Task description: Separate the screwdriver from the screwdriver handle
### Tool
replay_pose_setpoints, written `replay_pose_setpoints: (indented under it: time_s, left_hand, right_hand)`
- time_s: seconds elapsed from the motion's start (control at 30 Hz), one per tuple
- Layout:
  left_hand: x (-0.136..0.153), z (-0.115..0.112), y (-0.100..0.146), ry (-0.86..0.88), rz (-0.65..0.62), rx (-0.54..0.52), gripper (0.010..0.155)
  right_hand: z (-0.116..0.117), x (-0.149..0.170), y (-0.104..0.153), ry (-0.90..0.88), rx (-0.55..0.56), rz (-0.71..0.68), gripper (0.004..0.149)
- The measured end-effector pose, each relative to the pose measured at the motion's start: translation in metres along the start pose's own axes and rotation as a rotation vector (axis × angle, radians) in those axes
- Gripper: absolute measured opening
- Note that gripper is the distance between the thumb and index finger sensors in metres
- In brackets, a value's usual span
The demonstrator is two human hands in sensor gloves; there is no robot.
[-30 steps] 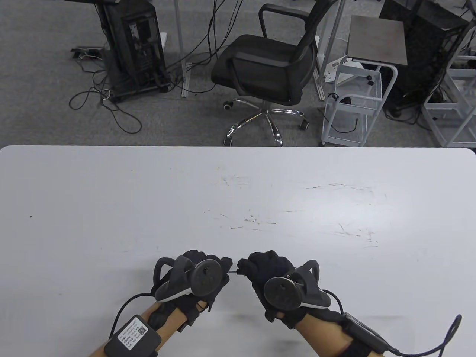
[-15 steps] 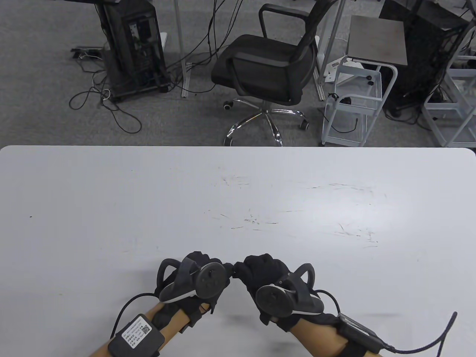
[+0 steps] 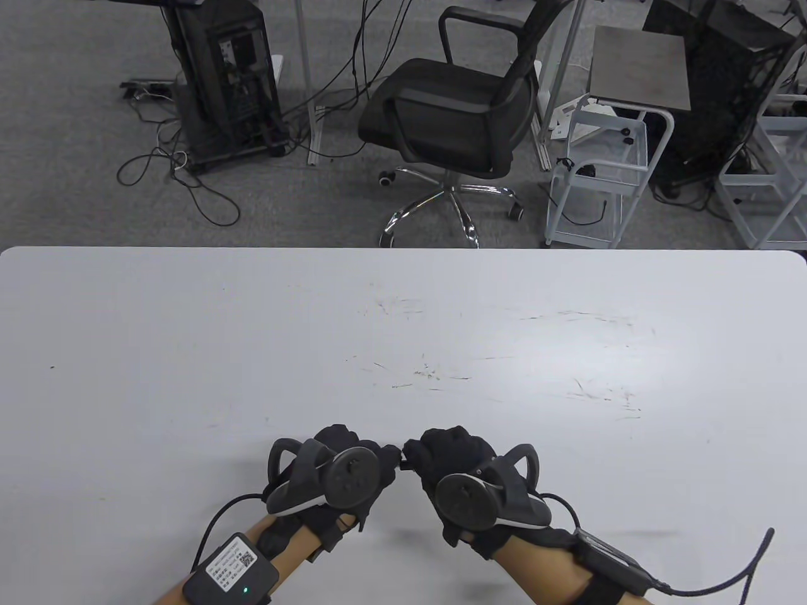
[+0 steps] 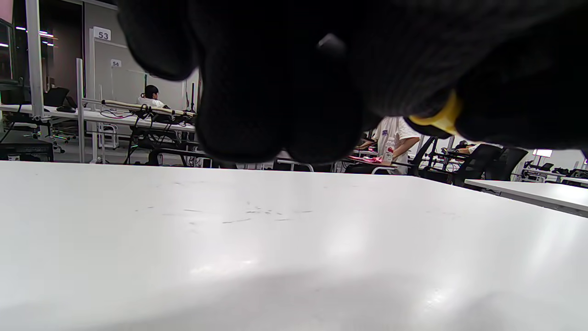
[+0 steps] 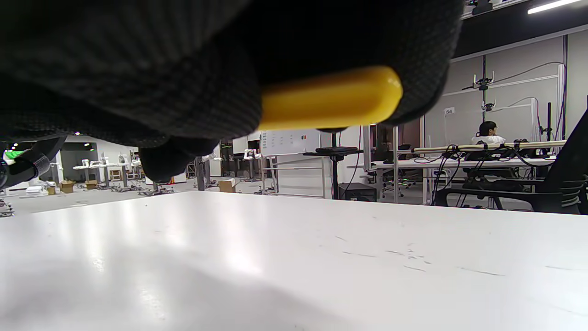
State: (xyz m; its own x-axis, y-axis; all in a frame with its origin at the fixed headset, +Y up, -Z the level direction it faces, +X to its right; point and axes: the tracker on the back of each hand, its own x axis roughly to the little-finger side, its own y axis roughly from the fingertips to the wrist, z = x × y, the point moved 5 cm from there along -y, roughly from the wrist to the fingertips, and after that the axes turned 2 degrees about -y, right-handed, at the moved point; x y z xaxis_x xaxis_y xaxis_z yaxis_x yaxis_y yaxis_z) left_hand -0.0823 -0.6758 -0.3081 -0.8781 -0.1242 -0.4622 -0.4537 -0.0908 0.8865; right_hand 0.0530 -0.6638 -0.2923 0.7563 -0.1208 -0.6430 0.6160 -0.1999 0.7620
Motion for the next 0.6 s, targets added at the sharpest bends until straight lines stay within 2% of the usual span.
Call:
replay_pose_setpoints:
  time_s: [0.17,0.23,0.33,0.4,0.6]
  left_hand:
    - [0.001,0.003,0.001,0.012,0.006,0.006,0.042]
    - [0.005,0.005,0.002,-0.020,0.029,0.006,0.042]
    - [0.016,0.010,0.004,0.073,0.040,0.011,0.041]
    - [0.017,0.015,0.005,0.042,0.055,-0.005,0.041]
    - [0.037,0.009,0.004,0.090,0.124,0.014,0.041]
  right_hand:
    - [-0.001,0.001,0.000,-0.008,0.007,-0.006,0.052]
    - [-0.001,0.007,0.001,0.045,-0.002,0.024,0.052]
    - [-0.005,0.022,0.005,-0.044,0.011,0.049,0.052]
    - [-0.010,0.027,0.006,-0.031,0.018,0.065,0.052]
    - [-0.018,0.042,0.008,-0.030,0.038,0.123,0.051]
